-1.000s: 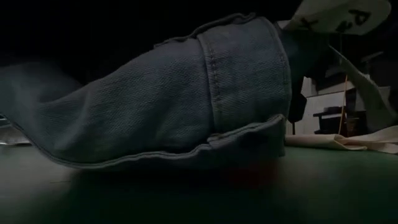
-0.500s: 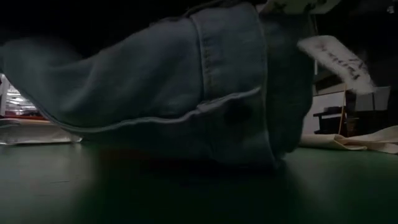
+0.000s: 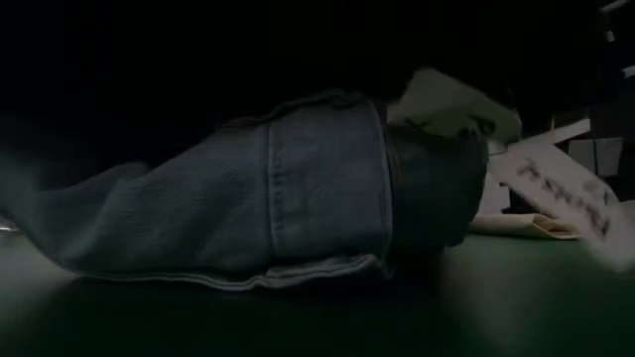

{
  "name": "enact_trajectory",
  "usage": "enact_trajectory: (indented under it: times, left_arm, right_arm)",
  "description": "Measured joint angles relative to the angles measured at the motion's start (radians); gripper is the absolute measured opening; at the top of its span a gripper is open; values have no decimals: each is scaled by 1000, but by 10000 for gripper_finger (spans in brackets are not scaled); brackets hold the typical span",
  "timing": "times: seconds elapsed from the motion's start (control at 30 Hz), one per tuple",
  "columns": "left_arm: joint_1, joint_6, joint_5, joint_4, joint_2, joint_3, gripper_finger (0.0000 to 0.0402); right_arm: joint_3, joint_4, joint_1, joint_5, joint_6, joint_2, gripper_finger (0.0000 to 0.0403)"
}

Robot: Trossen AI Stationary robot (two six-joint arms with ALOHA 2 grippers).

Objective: Fold Laundry from Bin
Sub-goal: Put the stacked of clothes into red bin

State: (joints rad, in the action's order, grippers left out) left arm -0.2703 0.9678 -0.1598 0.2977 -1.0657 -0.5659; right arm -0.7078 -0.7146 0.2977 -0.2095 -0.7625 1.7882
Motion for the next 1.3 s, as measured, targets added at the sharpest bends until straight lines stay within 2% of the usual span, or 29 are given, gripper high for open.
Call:
enact_trajectory:
  times: [0.1, 0.2, 0.33, 0.47, 0.63, 0.83, 1.1, 1.3]
  left_arm:
    - [-7, 0, 0, 1, 0, 0, 4]
    - [-7, 0, -1, 2, 0, 0, 4]
    - [-7, 0, -1, 4, 0, 0, 4]
    - [-7, 0, -2, 5, -1, 0, 4]
    - [-7, 0, -6, 5, -1, 0, 5]
    - [-7, -1, -5, 5, -1, 0, 5]
    - [-7, 1, -10, 4, -1, 0, 5]
    - [-7, 2, -20, 9, -1, 0, 5]
  right_arm:
    - [0, 28, 1, 18, -21, 0, 7]
    - [0, 35, 1, 39, -23, 0, 29]
    - [0, 39, 1, 46, -25, 0, 86]
    - [0, 91, 1, 67, -101, -1, 148]
    - [0, 195, -33, 283, -119, -1, 189]
    - [0, 236, -85, 439, -81, -1, 191]
    - [-1, 349, -82, 392, -75, -1, 168]
    - [-2, 367, -82, 356, -46, -2, 161]
